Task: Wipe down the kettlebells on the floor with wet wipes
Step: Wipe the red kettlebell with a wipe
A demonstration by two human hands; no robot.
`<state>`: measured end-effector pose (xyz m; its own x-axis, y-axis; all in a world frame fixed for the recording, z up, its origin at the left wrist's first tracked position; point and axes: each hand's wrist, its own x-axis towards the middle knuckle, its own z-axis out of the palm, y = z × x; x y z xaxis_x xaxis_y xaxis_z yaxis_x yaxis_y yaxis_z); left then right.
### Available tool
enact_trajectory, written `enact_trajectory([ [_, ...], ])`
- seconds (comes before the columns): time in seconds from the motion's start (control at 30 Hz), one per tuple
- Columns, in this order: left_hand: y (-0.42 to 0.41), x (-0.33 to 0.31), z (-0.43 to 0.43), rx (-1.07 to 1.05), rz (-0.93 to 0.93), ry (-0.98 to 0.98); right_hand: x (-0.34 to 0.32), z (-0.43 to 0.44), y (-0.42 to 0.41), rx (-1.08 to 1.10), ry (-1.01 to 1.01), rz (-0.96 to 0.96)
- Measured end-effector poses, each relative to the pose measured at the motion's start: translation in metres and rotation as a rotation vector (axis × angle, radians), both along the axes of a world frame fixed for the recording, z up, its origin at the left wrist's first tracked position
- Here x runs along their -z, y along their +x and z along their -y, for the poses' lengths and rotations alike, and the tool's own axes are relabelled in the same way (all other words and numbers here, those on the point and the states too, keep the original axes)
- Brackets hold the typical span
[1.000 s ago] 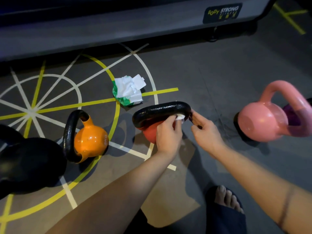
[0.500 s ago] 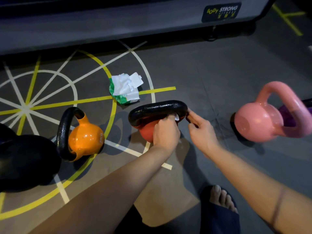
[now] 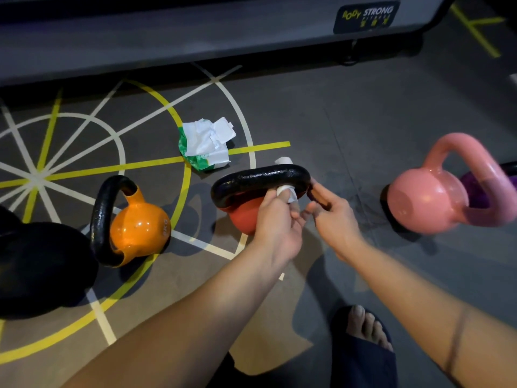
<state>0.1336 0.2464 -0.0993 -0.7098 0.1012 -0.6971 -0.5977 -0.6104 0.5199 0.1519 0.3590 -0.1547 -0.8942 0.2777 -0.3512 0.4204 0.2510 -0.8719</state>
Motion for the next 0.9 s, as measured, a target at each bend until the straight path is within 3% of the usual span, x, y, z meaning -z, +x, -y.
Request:
enact_trajectory([
  [0.1,0.0,-0.006,0.015,-0.097,0.1,0.241,0.0,-0.002,-0.001,-0.01,0.032,-0.004],
  [0.2,0.002,-0.005,0.022,-0.163,0.174,0.334,0.001,-0.001,-0.001,-0.024,0.038,-0.001],
  [0.5,-0.003,-0.002,0.002,0.043,0.012,0.01,-0.004,-0.001,0.0,0.002,0.02,0.009],
  [0.73,0.0,-0.01,0.029,-0.279,0.214,0.455,-0.008,-0.003,0.005,-0.004,0.037,0.002],
  [0.9,-0.003,-0.012,0.075,-0.411,0.266,0.473,-0.008,-0.002,0.011,-0.033,0.001,0.007],
])
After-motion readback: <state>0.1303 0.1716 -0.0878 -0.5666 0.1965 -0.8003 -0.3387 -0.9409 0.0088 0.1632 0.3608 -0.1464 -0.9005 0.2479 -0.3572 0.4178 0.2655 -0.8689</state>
